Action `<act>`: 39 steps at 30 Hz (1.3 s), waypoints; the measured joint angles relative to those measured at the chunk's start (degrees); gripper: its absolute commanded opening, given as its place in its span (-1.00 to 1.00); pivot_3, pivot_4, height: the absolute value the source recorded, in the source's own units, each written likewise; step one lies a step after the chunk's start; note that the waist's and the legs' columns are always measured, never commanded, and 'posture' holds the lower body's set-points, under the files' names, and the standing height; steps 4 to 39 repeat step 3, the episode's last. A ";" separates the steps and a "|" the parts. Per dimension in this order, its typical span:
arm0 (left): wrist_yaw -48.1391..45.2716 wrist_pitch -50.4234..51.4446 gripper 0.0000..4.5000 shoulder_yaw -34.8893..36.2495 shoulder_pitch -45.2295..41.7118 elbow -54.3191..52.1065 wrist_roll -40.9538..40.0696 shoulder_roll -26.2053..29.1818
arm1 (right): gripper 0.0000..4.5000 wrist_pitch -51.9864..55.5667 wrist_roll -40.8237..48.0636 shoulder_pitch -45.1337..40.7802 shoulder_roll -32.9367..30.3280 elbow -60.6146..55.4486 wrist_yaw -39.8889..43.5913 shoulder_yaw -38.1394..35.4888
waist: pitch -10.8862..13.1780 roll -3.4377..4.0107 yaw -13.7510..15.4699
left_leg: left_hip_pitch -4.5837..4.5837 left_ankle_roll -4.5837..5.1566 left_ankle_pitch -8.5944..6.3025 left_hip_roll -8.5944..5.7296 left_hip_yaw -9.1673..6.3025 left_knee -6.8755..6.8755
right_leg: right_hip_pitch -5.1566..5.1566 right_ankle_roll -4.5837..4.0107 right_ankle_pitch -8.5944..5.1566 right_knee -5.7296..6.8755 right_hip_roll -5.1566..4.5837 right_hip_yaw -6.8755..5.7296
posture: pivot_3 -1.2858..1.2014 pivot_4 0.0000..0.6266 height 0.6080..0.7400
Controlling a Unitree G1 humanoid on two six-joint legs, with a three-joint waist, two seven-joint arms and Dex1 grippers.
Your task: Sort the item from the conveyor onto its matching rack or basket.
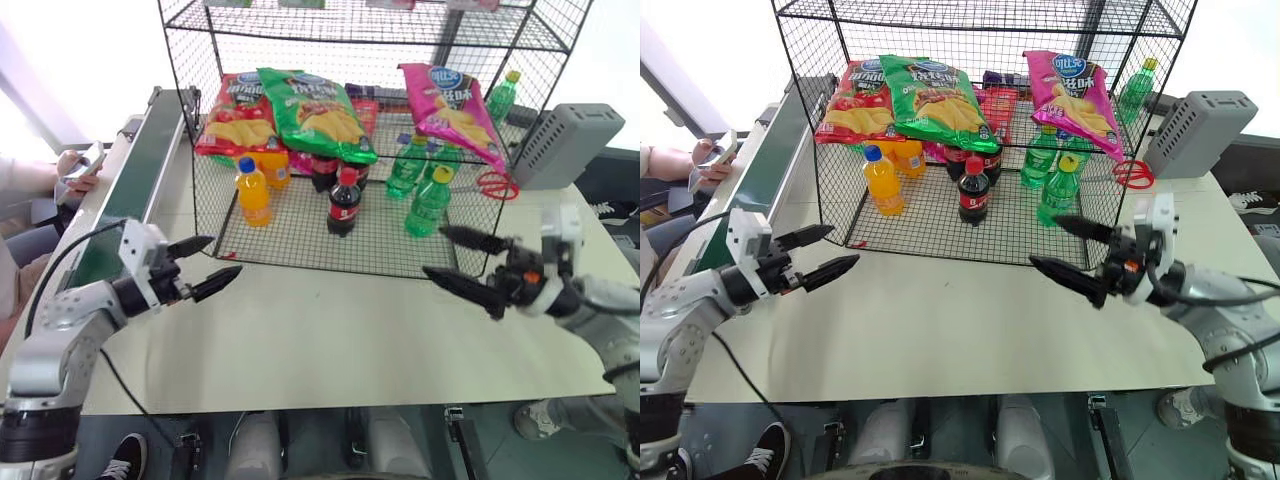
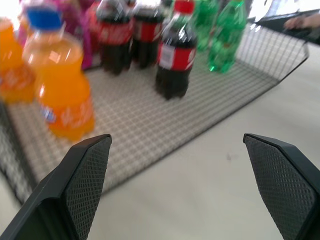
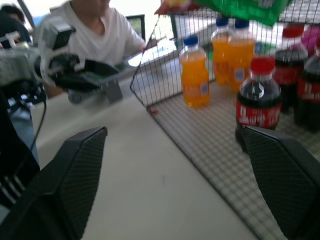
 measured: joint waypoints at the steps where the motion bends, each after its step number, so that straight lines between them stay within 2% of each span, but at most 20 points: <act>1: 0.42 0.08 1.00 0.14 0.03 -0.02 -0.01 0.00 | 0.98 -0.52 -0.62 -0.06 0.00 0.04 0.10 -0.01 | 0.00 0.00 -0.05 | 0.01 0.00 0.00 0.00 0.00 0.00 | 0.00 -0.01 0.00 0.00 0.01 0.01 | 0.03 -0.52 1.00; 3: 0.74 -0.10 1.00 0.78 0.02 -0.22 0.00 0.32 | 0.98 -2.16 -2.58 -0.40 0.01 0.32 0.71 -0.01 | -0.01 -0.01 -0.08 | 0.04 0.00 0.00 0.01 0.00 0.00 | 0.00 -0.02 0.01 0.00 0.03 0.01 | 0.03 -0.52 1.00; 39: 0.74 -0.10 1.00 0.78 0.02 -0.22 0.00 0.32 | 0.98 -2.16 -2.58 -0.40 0.01 0.32 0.71 -0.01 | -0.01 -0.01 -0.08 | 0.04 0.00 0.00 0.01 0.00 0.00 | 0.00 -0.02 0.01 0.00 0.03 0.01 | 0.03 -0.52 1.00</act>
